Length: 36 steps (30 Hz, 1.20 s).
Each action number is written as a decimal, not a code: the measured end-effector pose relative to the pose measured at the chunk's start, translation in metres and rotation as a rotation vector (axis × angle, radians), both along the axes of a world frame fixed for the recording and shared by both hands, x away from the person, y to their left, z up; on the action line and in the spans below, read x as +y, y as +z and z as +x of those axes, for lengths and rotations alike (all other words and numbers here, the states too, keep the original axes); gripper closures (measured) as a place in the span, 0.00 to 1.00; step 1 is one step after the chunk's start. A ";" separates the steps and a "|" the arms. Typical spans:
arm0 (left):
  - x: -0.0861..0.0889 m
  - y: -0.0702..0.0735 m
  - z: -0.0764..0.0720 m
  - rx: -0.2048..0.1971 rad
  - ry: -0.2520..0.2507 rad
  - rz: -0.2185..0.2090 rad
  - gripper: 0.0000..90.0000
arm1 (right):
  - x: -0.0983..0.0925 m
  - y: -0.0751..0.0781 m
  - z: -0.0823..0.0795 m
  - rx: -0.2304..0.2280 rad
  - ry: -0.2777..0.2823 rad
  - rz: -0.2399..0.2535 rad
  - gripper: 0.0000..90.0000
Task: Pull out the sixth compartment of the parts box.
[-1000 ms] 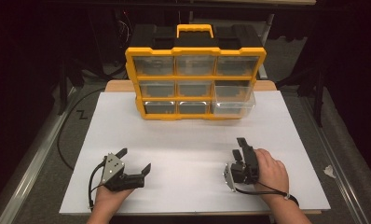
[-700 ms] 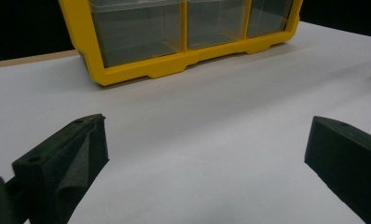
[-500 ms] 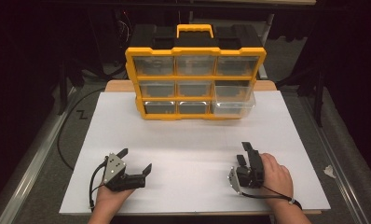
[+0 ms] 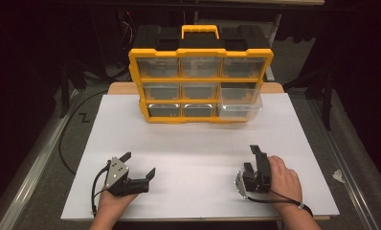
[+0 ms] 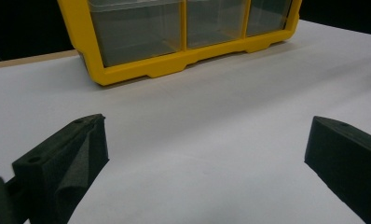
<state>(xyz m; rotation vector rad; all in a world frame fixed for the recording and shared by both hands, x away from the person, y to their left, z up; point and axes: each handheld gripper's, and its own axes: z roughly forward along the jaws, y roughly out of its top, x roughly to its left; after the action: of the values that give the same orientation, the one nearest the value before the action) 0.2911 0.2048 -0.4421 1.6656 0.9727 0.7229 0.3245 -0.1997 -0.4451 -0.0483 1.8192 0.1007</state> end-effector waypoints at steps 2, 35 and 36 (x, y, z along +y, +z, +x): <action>0.000 0.000 0.000 -0.001 0.000 0.000 0.00 | 0.000 0.001 -0.001 -0.005 0.002 -0.005 0.13; 0.002 0.003 0.000 -0.008 0.011 0.002 0.00 | -0.025 0.008 0.010 0.264 -0.182 0.620 0.01; 0.003 0.003 0.000 -0.008 0.012 0.002 0.00 | -0.027 0.008 0.010 0.282 -0.190 0.653 0.01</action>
<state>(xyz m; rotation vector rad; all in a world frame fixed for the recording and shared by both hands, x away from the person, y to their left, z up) 0.2911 0.2076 -0.4393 1.6584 0.9777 0.7378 0.3344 -0.2272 -0.4371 0.6249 1.9782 0.5838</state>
